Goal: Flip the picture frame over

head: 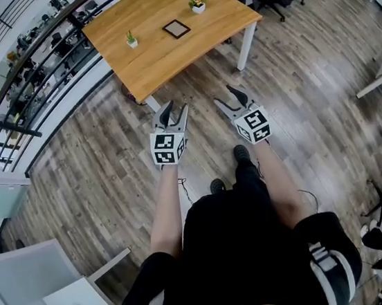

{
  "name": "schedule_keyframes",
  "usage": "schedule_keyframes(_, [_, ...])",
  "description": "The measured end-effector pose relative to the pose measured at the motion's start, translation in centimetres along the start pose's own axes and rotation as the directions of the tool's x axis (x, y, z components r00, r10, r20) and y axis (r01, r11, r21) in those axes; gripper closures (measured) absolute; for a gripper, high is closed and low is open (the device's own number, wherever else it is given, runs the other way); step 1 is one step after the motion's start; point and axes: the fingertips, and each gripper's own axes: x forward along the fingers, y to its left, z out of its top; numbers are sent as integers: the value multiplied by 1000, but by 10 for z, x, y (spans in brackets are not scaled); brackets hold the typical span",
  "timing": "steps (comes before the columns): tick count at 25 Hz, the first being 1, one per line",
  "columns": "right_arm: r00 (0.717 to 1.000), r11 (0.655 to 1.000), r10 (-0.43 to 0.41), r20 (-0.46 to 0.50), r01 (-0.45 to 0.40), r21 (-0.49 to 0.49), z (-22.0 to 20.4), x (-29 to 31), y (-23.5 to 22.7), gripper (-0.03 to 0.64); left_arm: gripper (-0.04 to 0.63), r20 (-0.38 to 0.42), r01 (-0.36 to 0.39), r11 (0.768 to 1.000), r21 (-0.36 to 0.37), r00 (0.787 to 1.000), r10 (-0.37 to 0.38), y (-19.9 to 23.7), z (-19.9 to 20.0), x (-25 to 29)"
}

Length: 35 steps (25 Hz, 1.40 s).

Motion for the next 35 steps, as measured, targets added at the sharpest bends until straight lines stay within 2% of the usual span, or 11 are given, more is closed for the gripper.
schedule_keyframes(1, [1000, 1000, -1, 4, 1, 4, 1, 1, -1, 335, 412, 4, -8, 1000, -1, 1000, 8, 2, 1, 1])
schedule_keyframes(2, [1000, 1000, -5, 9, 5, 8, 2, 3, -4, 268, 395, 9, -17, 1000, 0, 1000, 17, 4, 2, 3])
schedule_keyframes(7, [999, 999, -41, 17, 41, 6, 2, 12, -18, 178, 324, 12, -30, 1000, 6, 999, 30, 12, 3, 13])
schedule_keyframes(28, [1000, 999, -23, -13, 23, 46, -7, 68, -100, 169, 316, -37, -66, 998, -5, 997, 66, 44, 5, 96])
schedule_keyframes(35, [1000, 999, 13, -26, -12, 44, -8, 92, -141, 169, 316, -46, -110, 994, -9, 993, 109, 55, 11, 133])
